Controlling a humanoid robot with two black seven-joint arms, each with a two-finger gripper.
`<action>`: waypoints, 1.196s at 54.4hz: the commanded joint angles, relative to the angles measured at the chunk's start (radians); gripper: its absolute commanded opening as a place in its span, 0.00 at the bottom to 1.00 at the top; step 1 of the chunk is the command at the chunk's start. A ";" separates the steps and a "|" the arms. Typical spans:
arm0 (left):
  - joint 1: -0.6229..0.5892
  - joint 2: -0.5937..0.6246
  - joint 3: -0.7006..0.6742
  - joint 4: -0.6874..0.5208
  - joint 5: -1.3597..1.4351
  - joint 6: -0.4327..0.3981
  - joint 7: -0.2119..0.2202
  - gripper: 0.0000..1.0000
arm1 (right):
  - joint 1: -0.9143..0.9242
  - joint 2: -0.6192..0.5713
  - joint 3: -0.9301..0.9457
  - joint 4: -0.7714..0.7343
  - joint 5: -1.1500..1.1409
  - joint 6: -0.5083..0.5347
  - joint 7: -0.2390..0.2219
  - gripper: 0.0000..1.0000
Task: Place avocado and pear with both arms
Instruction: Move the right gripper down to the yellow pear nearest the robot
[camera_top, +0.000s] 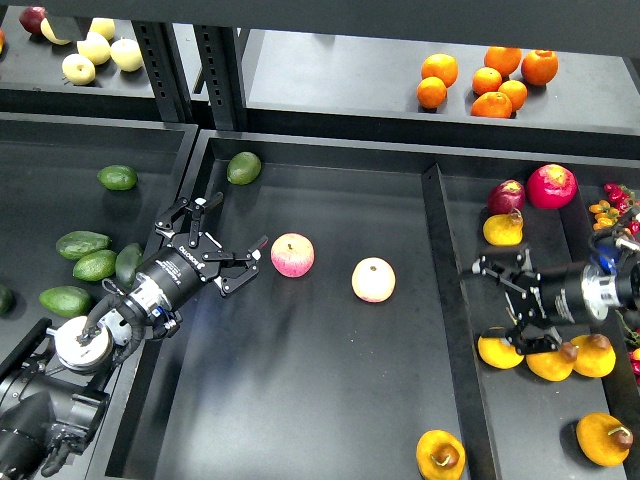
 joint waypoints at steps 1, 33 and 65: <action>0.002 0.000 0.007 -0.001 0.001 0.000 0.000 0.99 | -0.006 0.002 -0.047 -0.001 -0.058 0.000 0.000 1.00; 0.008 0.000 0.041 0.010 0.003 0.000 0.000 0.99 | 0.000 0.111 -0.188 0.001 -0.221 0.000 0.000 1.00; 0.008 0.000 0.064 0.013 0.006 0.000 0.000 0.99 | 0.013 0.214 -0.314 0.002 -0.224 0.000 0.000 1.00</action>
